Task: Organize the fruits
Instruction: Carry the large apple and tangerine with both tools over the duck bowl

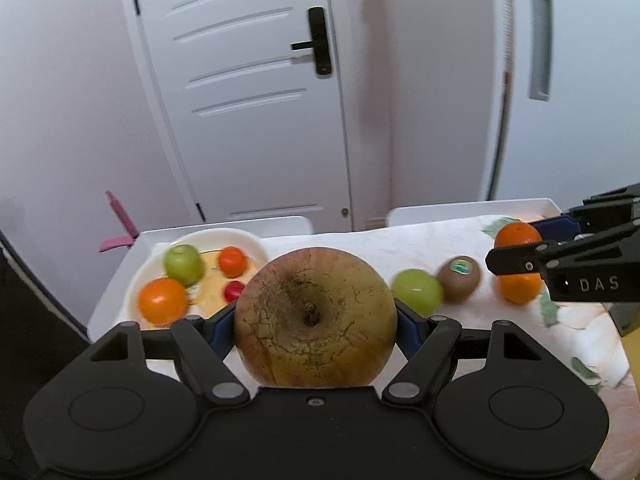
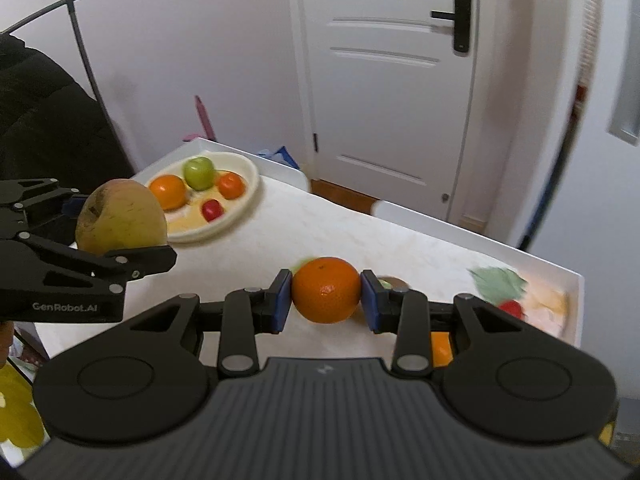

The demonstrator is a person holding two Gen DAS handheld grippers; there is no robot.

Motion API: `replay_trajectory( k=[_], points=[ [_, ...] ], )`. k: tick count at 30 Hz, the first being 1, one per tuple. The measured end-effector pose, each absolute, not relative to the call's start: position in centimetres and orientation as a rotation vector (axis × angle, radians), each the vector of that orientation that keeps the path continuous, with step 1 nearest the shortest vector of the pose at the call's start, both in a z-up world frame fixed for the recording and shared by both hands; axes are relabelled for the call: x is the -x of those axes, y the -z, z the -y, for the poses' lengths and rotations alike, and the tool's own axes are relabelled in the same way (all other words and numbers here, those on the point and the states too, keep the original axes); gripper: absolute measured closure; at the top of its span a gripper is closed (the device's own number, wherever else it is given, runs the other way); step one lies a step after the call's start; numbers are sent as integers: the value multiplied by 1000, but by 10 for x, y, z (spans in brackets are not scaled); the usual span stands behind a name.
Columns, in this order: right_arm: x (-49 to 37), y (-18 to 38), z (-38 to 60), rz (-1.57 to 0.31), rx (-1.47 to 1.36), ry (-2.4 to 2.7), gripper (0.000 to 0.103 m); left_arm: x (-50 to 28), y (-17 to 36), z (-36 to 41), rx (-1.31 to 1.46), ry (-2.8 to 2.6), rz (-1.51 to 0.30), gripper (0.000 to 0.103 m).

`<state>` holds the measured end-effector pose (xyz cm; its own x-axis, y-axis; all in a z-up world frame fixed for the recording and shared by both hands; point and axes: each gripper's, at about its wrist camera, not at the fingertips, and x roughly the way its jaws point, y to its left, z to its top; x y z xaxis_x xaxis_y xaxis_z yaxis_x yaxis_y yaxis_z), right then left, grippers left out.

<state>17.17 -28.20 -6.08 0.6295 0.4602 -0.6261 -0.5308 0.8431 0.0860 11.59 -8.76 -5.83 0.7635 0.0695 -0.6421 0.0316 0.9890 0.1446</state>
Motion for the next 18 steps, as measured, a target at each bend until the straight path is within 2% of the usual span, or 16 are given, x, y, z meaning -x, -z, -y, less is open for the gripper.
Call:
replay_trajectory(
  k=[9, 18],
  points=[
    [-189, 60, 214, -705, 81, -598, 52, -140, 58, 25, -155, -36, -734, 24],
    [-224, 74, 158, -740, 52, -579, 52, -180, 87, -22, -170, -5, -791, 24]
  ],
)
